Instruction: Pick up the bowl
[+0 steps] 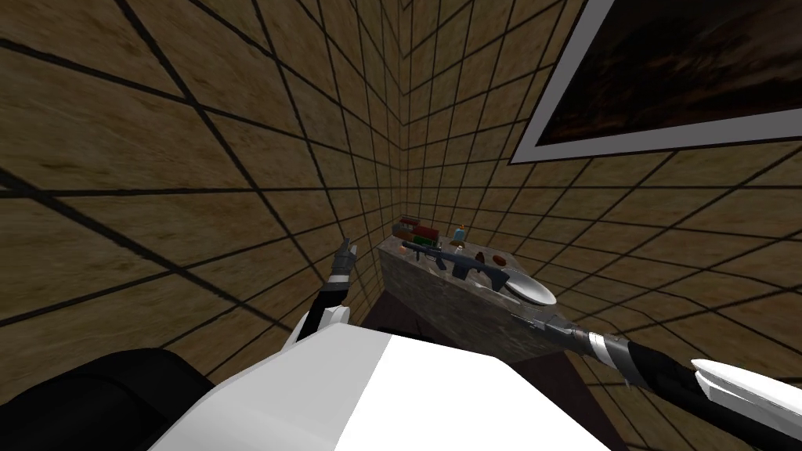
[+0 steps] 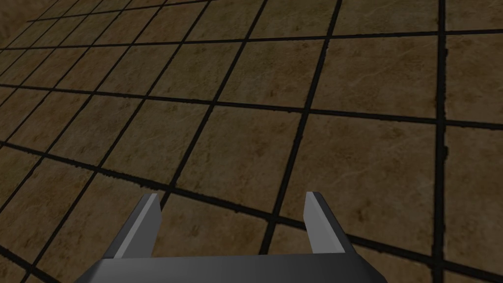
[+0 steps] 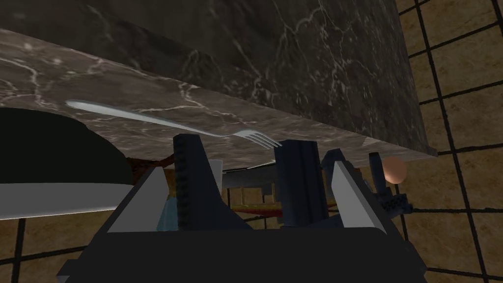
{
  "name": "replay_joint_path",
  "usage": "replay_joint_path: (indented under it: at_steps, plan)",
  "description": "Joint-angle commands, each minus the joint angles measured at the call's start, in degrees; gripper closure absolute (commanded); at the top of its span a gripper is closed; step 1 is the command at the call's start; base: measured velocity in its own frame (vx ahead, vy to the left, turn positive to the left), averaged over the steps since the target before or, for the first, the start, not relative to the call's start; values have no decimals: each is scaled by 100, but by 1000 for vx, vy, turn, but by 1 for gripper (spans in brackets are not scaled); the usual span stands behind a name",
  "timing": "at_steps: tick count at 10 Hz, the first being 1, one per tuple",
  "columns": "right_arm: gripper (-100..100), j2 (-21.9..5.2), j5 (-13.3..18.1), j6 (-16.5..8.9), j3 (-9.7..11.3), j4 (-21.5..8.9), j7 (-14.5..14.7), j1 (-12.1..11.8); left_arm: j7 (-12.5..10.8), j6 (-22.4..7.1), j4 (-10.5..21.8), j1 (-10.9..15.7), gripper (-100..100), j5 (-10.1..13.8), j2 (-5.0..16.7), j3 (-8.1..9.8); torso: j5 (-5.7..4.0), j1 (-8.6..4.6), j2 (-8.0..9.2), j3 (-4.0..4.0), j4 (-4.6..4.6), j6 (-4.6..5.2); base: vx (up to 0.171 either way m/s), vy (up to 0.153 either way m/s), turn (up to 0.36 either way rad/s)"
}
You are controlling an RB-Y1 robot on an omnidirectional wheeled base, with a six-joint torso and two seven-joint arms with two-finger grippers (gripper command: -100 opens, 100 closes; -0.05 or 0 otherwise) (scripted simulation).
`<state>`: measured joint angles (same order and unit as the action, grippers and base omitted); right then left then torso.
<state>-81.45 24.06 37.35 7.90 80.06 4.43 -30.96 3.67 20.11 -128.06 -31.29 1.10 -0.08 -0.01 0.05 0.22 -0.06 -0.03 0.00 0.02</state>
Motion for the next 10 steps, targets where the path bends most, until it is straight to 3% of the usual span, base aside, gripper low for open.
replay_joint_path:
  at_steps: [1,4,5,6,7,10]
  plan:
    - [-100,-174,47,5,9,-115,3,-22,0,0,0,0,0,0,0,0,0,0,0,0,0,0,30,62,26]
    - [-100,-651,283,23,111,-502,89,-55,0,0,0,0,0,0,0,0,0,-2,-2,-1,-1,1,35,64,37]
    - [-100,-651,283,23,111,-502,89,-55,0,0,0,0,0,0,0,0,0,-1,-1,-1,0,0,27,48,18]
    - [-100,-863,401,29,162,-671,134,-69,0,0,0,0,0,0,0,0,-1,-6,1,0,0,2,34,54,31]
    - [-100,-863,401,29,162,-671,134,-69,0,0,0,0,0,0,0,0,0,-4,-1,-1,0,0,36,42,22]
    - [-100,-1222,633,36,264,-958,227,-91,0,0,0,0,0,0,0,1,-3,-13,-6,-4,-2,1,55,39,27]
